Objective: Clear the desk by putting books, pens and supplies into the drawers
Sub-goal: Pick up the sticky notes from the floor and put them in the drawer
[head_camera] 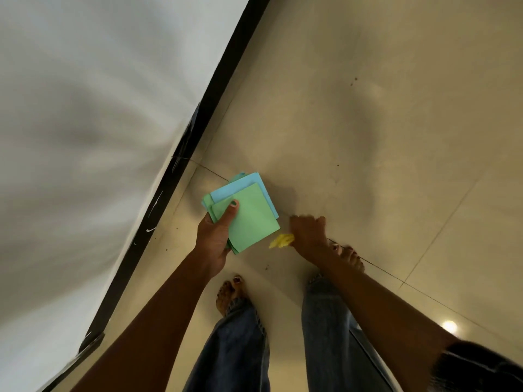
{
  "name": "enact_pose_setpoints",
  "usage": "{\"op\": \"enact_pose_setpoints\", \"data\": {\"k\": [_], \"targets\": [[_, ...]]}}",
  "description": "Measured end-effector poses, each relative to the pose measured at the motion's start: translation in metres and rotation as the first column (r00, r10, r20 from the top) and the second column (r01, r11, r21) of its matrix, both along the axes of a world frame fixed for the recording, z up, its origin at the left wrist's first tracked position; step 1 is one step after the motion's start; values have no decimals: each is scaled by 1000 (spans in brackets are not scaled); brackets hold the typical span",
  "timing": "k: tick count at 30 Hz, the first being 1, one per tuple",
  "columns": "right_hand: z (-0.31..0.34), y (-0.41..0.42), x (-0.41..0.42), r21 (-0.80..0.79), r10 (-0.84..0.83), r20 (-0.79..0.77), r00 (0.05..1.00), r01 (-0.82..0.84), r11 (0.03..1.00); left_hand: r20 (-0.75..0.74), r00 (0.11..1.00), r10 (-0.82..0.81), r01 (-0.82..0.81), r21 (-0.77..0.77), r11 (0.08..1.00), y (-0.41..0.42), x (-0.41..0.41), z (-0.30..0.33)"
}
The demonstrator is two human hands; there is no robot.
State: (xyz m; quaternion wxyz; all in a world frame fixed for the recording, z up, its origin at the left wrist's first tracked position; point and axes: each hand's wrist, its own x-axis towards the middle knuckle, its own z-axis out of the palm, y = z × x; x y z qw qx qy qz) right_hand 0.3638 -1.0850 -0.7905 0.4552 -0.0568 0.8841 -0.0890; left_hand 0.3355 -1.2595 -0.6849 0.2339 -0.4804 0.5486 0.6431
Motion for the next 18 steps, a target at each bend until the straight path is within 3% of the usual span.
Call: {"op": "enact_pose_setpoints", "data": {"k": [2, 4, 7, 11, 15, 18], "targets": [[31, 12, 8, -117, -202, 88, 975, 212, 970, 19, 1000, -8, 8, -11, 1000, 6, 4, 21], [70, 27, 13, -207, -409, 164, 898, 437, 875, 27, 999, -31, 31, -10, 999, 14, 6, 51], [140, 53, 12, -246, -571, 181, 801, 599, 762, 10, 998, -69, 70, -25, 997, 27, 4, 111], [259, 87, -14, -343, -678, 127, 724, 673, 655, -14, 996, -93, 93, -17, 996, 41, -10, 212], [391, 116, -42, -473, -790, 123, 601, 735, 486, -103, 983, -153, 156, 21, 988, 56, -30, 319], [486, 138, -64, -550, -794, 148, 590, 716, 430, -193, 965, -177, 179, -10, 984, 72, -46, 398]]}}
